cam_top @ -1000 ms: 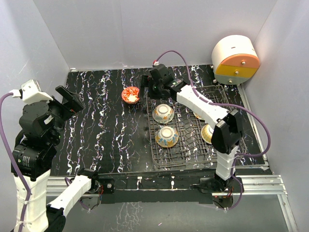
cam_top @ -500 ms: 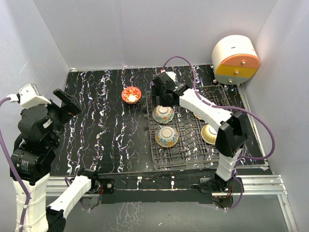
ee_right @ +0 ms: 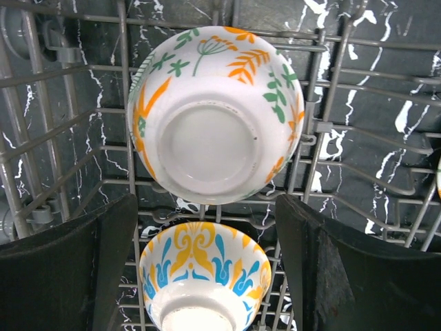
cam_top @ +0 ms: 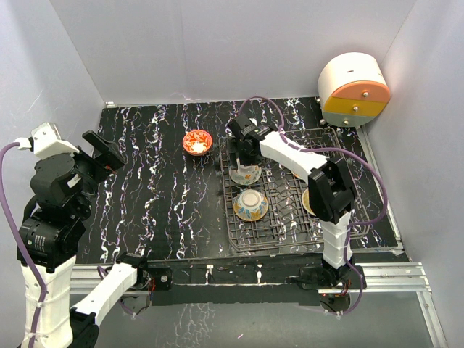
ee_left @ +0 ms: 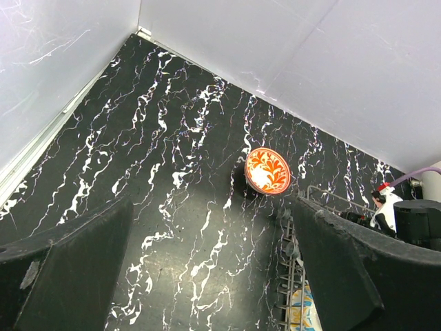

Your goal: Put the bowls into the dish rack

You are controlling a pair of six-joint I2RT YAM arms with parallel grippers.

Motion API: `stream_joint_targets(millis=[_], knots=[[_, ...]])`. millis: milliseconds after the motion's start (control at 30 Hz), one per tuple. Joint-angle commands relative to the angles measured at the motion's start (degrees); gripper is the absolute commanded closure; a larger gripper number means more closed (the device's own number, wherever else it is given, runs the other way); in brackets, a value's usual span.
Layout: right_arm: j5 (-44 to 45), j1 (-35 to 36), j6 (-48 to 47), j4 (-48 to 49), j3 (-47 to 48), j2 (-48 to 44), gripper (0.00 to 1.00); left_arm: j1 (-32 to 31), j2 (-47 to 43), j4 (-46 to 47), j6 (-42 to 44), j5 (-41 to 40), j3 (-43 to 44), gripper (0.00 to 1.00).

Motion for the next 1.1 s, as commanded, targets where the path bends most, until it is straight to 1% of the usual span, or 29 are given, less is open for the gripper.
stream_joint_targets(millis=[0,67,167,300,433,567,633,700,733,800,933,1067], knots=[[-0.92,-0.23,-1.59,5.04,1.20,-0.26,0.18,-0.13,-0.01,-0.20,0.02,-0.66,0.48,0.03],[-0.35,-0.41,-1.78,5.92,0.78,0.22,0.19,-0.13,0.08,-0.12,-0.02,-0.68,0.50,0.03],[-0.20,-1.01,-1.86,6.83,0.19,0.60,0.24,-0.13,0.22,-0.03,0.06,-0.68,0.34,0.03],[-0.53,-1.92,-2.01,7.84,-0.42,1.36,0.27,-0.13,0.35,0.31,0.41,-0.68,0.02,0.03],[-0.84,-2.09,-2.58,8.77,-0.18,2.17,0.28,-0.13,0.53,0.91,0.84,-0.76,-0.36,0.03],[-1.18,-2.06,-2.83,9.05,0.60,3.43,0.32,-0.17,0.68,1.44,1.12,-0.75,-0.82,0.03],[-1.43,-2.04,-2.65,9.04,0.81,3.94,0.38,-0.15,0.79,1.67,1.12,-0.68,-1.03,0.03],[-1.74,-2.06,-2.46,8.97,0.73,4.15,0.41,-0.21,0.87,1.81,1.22,-0.68,-1.08,0.03],[-1.78,-2.13,-2.32,8.88,0.60,4.17,0.45,-0.17,0.88,1.81,1.33,-0.75,-1.14,0.03],[-1.56,-2.06,-2.03,8.71,0.34,3.94,0.57,-0.18,0.73,1.82,1.53,-0.85,-1.22,0.03],[-0.28,-2.06,-1.79,8.96,0.20,2.78,0.71,-0.17,0.71,1.86,1.64,-0.94,-1.48,0.03],[0.67,-2.06,-1.83,10.61,0.28,0.57,0.78,-0.13,0.62,2.03,1.56,-0.81,-1.70,0.03]])
